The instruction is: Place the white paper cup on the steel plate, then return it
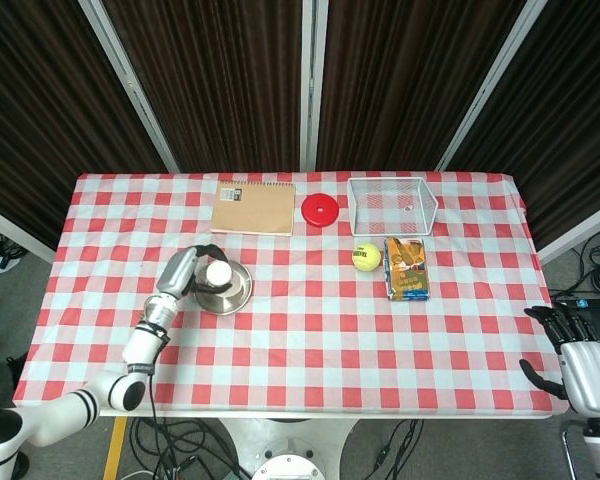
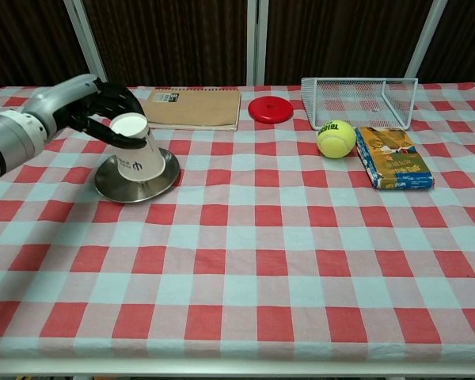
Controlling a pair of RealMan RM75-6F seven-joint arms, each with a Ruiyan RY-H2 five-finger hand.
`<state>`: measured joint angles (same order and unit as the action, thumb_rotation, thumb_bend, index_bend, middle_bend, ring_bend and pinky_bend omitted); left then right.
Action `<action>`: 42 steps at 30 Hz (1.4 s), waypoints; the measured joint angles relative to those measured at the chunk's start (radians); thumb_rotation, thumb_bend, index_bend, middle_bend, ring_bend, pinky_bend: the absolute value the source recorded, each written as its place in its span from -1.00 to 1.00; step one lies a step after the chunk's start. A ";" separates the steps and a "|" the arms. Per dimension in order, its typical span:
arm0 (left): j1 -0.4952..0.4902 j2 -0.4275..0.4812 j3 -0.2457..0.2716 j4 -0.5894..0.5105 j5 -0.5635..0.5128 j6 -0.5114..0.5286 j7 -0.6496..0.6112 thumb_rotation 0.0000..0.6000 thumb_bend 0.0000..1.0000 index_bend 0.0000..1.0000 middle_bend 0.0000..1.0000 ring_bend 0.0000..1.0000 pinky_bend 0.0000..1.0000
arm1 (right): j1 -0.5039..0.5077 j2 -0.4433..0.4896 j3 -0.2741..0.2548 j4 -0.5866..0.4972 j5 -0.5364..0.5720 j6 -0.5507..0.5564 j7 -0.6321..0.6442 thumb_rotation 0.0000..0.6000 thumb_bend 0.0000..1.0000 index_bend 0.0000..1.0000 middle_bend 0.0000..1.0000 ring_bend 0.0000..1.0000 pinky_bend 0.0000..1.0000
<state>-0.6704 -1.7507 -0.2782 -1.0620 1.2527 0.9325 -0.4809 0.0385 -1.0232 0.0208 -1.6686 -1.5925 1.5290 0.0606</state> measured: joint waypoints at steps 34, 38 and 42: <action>0.200 0.222 0.038 -0.030 -0.015 0.251 0.165 1.00 -0.65 -0.66 -0.74 -0.86 -0.83 | 0.014 -0.014 0.022 0.086 0.044 -0.029 0.104 1.00 -0.67 -0.69 -0.67 -0.92 -0.65; 0.324 0.329 0.111 -0.182 0.020 0.384 0.286 1.00 -0.65 -0.63 -0.72 -0.86 -0.84 | 0.029 -0.017 0.014 0.107 0.042 -0.069 0.171 1.00 -0.66 -0.86 -0.78 -1.00 -0.73; 0.446 0.411 0.190 -0.329 0.070 0.516 0.372 1.00 -0.65 -0.57 -0.66 -0.86 -0.85 | 0.039 -0.021 0.007 0.120 0.034 -0.092 0.204 1.00 -0.66 -0.93 -0.80 -1.00 -0.75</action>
<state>-0.2241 -1.3400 -0.0881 -1.3907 1.3230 1.4486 -0.1088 0.0777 -1.0443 0.0280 -1.5483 -1.5581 1.4369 0.2649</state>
